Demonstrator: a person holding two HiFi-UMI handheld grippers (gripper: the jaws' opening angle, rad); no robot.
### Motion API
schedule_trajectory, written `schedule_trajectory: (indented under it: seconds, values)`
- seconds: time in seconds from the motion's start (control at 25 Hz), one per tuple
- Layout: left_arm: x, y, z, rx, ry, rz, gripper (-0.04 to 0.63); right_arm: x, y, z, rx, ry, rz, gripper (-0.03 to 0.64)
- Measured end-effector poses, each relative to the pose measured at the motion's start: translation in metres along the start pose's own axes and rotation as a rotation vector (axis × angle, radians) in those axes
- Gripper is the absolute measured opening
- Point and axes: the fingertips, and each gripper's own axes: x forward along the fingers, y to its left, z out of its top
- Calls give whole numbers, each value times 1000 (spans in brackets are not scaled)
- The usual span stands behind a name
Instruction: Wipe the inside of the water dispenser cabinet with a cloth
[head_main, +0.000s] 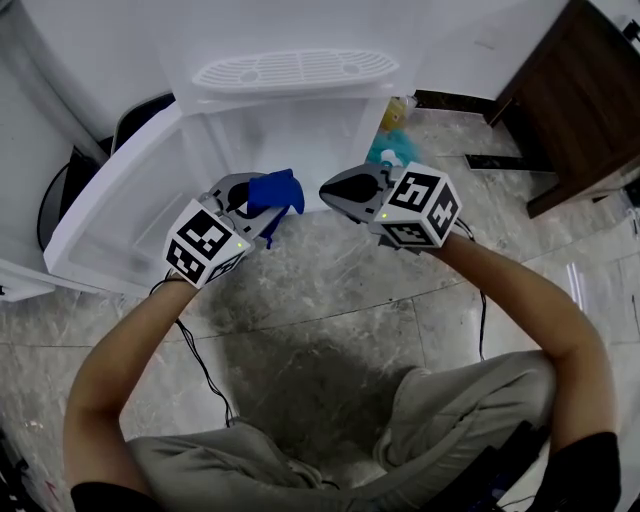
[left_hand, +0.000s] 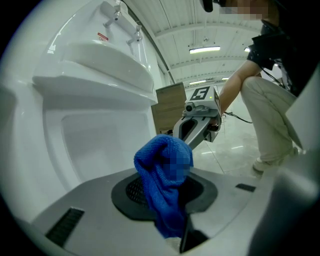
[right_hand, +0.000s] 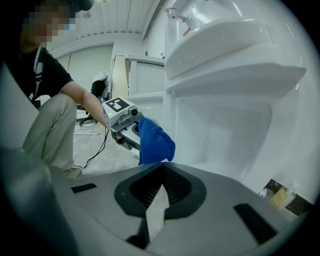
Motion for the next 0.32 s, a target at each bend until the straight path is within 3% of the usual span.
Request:
schedule_trajectory:
  seconds: [0.16, 0.32]
  values:
    - [-4, -1, -2, 8, 25, 7, 101, -1, 0, 1, -9, 9, -8, -2]
    - [-10, 0, -2, -31, 13, 31, 101, 0, -3, 2, -40, 28, -27, -2]
